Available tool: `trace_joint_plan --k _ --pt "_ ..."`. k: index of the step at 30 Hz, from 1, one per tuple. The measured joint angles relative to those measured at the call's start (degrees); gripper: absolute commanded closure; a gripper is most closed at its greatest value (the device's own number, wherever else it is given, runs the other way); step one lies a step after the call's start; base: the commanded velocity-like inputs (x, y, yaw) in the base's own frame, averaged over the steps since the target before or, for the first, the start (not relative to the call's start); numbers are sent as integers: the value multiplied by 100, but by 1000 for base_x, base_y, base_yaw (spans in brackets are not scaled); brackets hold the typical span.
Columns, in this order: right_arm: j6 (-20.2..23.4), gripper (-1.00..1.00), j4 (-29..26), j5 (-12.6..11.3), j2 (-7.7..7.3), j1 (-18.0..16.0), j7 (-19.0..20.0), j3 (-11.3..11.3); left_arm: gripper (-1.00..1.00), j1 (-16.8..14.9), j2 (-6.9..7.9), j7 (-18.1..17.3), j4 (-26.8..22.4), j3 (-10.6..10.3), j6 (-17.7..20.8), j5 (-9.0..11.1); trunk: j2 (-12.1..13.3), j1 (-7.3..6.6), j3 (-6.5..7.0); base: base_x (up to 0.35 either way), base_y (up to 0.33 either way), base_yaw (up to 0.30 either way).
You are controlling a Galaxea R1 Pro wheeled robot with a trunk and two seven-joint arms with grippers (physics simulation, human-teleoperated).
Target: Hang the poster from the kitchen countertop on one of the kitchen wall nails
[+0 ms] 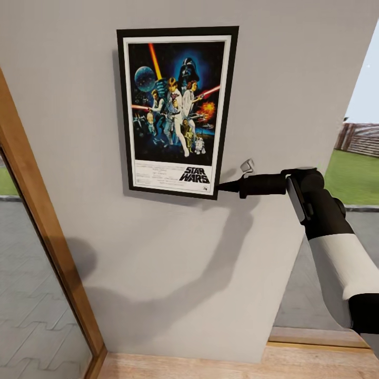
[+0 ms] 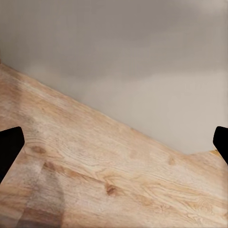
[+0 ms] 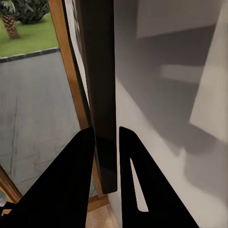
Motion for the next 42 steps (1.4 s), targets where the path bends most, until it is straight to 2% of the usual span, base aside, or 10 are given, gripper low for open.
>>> trace_joint_plan --k 39,41,42 --pt "0 100 0 0 -2 5 0 -2 -100 0 0 0 0 0 0 0 0 -2 0 44 0 0" --pt "47 100 -16 -121 3 8 6 1 -100 -1 8 0 1 1 0 0 7 3 0 7 0 0" --pt "14 100 -11 -41 0 7 3 -4 -100 0 9 0 0 0 0 0 -5 -2 0 4 0 0"
